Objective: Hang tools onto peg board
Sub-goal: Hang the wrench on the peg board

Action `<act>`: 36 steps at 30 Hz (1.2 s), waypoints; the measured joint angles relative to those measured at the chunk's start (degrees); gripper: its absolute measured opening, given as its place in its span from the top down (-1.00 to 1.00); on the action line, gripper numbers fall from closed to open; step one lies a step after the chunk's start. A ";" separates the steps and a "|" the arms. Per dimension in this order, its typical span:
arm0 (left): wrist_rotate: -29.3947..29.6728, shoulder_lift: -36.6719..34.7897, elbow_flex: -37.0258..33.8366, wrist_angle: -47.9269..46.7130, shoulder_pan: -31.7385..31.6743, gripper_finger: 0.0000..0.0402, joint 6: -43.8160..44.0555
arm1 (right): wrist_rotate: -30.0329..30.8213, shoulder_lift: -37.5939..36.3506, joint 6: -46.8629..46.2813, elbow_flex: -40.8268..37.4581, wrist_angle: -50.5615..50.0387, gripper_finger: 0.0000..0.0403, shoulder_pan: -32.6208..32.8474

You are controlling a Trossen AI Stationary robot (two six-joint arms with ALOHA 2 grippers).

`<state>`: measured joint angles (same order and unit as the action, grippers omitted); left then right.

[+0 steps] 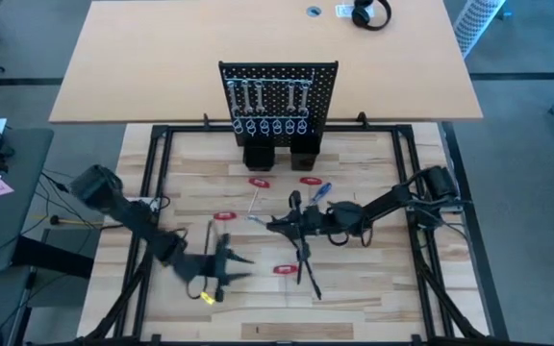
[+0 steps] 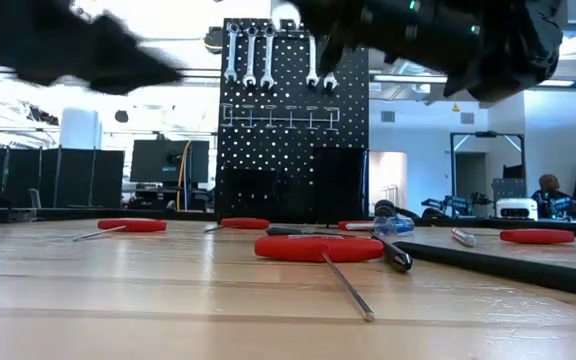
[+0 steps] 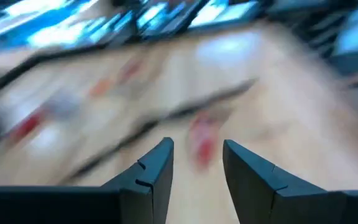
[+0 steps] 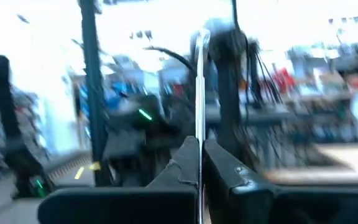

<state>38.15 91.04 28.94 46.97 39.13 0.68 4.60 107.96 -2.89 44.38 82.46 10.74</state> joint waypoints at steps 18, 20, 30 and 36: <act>-21.54 -1.99 2.56 35.25 -21.73 0.35 -26.01 | 6.11 -15.08 9.14 -12.66 7.39 0.93 5.18; -24.72 -1.95 3.99 33.49 -24.75 0.34 -21.91 | 6.07 -14.90 9.55 -11.54 7.27 0.93 4.92; -36.59 -1.87 8.53 25.35 -29.89 0.14 -16.05 | 5.70 -14.81 10.73 -10.16 1.21 0.93 2.88; -37.89 -1.93 8.89 30.10 -29.95 0.15 -18.10 | 3.09 -14.81 10.68 -10.16 -0.21 0.93 0.31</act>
<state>0.26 89.11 37.83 77.07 9.18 -17.42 7.69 93.14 7.80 34.22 82.25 11.05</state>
